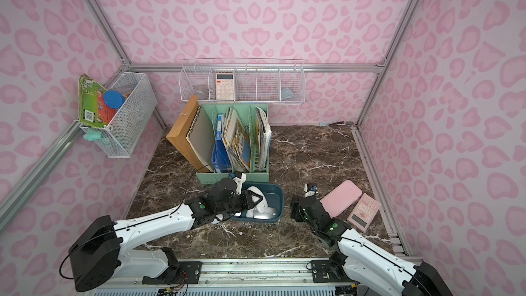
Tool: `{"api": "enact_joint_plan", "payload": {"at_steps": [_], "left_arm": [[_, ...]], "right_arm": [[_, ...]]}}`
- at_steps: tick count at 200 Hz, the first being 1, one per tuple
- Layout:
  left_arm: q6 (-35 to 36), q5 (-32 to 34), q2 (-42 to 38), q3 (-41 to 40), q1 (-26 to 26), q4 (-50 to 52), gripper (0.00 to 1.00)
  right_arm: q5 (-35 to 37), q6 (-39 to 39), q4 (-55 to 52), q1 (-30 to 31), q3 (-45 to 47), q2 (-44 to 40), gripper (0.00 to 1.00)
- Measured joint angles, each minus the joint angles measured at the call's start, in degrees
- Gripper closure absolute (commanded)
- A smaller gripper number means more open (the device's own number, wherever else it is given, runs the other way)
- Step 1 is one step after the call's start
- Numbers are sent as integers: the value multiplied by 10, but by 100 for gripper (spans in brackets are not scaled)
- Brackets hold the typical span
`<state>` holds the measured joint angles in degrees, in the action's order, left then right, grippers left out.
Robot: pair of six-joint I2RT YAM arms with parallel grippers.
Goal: Take out the mouse from the storage box
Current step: Place the mouse at the center of the board.
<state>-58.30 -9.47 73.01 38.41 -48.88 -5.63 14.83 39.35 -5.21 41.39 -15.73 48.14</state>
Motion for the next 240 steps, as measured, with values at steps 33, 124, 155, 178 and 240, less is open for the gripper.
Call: {"api": "enact_joint_plan", "payload": {"at_steps": [33, 124, 155, 178, 240], "left_arm": [[-1, 11, -67, -16, -2, 69, 70], [-62, 78, -272, -95, -48, 244, 71], [-93, 96, -353, -135, -51, 292, 71], [-121, 105, -411, -164, -51, 328, 71], [-196, 124, -527, -202, -51, 450, 71]], "right_arm": [[-3, 7, 0, 0, 0, -1, 17], [-5, 7, -2, 0, -4, 12, 17], [-5, 7, -1, 0, -4, 15, 17], [-5, 7, 2, 0, -4, 15, 17], [-5, 3, -2, 0, -13, 17, 17]]}}
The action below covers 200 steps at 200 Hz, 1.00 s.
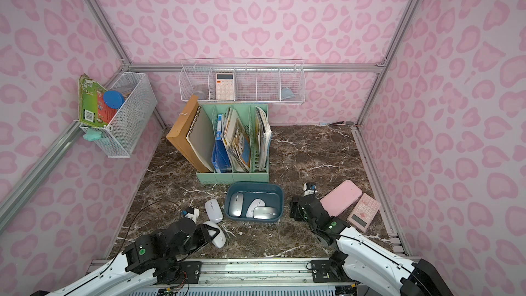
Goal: Take out the mouse from the storage box
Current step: Place the mouse at the center of the board.
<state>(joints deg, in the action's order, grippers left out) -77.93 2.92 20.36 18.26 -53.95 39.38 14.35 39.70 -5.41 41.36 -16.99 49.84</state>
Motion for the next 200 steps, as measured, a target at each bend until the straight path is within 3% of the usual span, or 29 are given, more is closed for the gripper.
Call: {"api": "enact_joint_plan", "payload": {"at_steps": [41, 100, 152, 200], "left_arm": [[-49, 6, -40, -46, 0, 38, 71], [-92, 26, -70, -82, -1, -6, 71], [-129, 40, -103, -94, -1, -10, 63], [-165, 40, -131, -100, -1, -13, 62]], "right_arm": [[0, -4, 0, 0, -4, 4, 17], [-1, -4, 0, 0, -6, 22, 17], [-2, -4, 0, 0, -6, 16, 17], [-2, -3, 0, 0, -6, 14, 17]]}}
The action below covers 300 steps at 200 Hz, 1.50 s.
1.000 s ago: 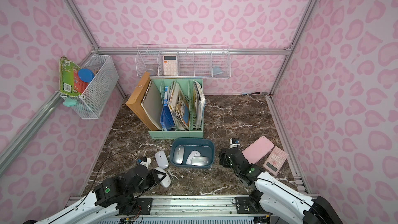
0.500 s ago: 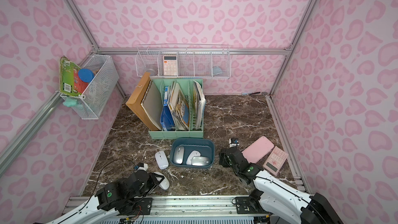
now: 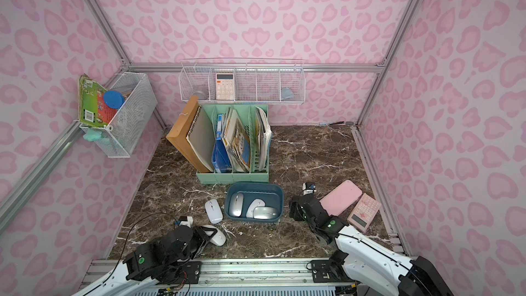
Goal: Take out the mouse from the storage box
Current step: Place the mouse at the center of the board.
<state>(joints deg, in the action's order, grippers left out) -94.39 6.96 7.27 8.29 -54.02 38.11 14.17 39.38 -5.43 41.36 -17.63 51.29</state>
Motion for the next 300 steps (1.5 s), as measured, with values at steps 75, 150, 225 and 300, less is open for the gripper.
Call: {"api": "enact_joint_plan", "payload": {"at_steps": [75, 150, 225, 300], "left_arm": [[-14, 2, 47, 0, 0, -1, 60], [-23, -1, 157, 13, 0, -38, 40], [-24, 46, 211, 86, 0, 79, 1], [53, 175, 82, 183, 1, 175, 1]], "right_arm": [[0, 0, 0, 0, -2, -8, 17], [-4, 0, 0, 0, -13, -1, 17], [-5, -6, 0, 0, -25, 12, 17], [-9, -20, -15, 15, -78, 31, 16]]}}
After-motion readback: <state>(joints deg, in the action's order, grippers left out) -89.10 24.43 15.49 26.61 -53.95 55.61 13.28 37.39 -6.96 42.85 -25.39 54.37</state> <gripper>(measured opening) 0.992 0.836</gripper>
